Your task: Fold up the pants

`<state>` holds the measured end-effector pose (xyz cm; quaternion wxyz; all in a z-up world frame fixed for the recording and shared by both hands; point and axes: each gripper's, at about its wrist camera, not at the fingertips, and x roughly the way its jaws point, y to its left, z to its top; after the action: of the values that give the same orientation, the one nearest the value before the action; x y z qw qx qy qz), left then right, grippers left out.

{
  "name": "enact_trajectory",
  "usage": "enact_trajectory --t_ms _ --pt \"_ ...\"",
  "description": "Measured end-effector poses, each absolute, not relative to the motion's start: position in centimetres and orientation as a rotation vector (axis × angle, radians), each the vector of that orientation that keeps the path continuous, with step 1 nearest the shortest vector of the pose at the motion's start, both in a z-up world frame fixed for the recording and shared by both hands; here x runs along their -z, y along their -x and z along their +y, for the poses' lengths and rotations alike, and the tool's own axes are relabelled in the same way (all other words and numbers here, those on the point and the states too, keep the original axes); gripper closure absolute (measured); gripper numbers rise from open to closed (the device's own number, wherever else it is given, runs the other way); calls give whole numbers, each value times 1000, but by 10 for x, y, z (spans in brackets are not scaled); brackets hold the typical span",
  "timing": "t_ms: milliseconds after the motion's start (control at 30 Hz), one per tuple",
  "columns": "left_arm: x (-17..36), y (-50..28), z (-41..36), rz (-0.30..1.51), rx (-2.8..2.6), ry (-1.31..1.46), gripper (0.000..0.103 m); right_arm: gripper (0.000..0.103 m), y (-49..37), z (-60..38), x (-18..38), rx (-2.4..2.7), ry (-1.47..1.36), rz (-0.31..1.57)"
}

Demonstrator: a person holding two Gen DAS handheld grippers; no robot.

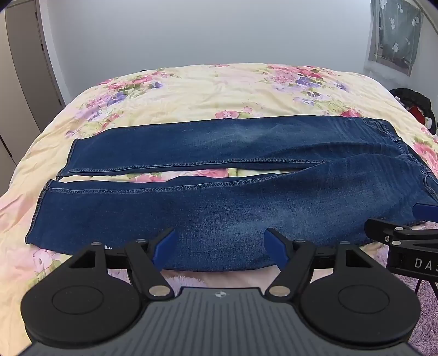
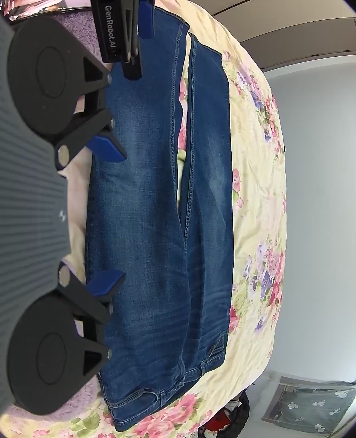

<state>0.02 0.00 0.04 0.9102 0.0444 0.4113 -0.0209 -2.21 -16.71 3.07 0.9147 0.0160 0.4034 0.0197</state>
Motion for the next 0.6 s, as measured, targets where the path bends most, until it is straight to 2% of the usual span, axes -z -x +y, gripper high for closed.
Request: enact_trajectory --t_ms 600 --pt "-4 3 2 840 40 -93 18 21 24 -164 -32 -44 -36 832"
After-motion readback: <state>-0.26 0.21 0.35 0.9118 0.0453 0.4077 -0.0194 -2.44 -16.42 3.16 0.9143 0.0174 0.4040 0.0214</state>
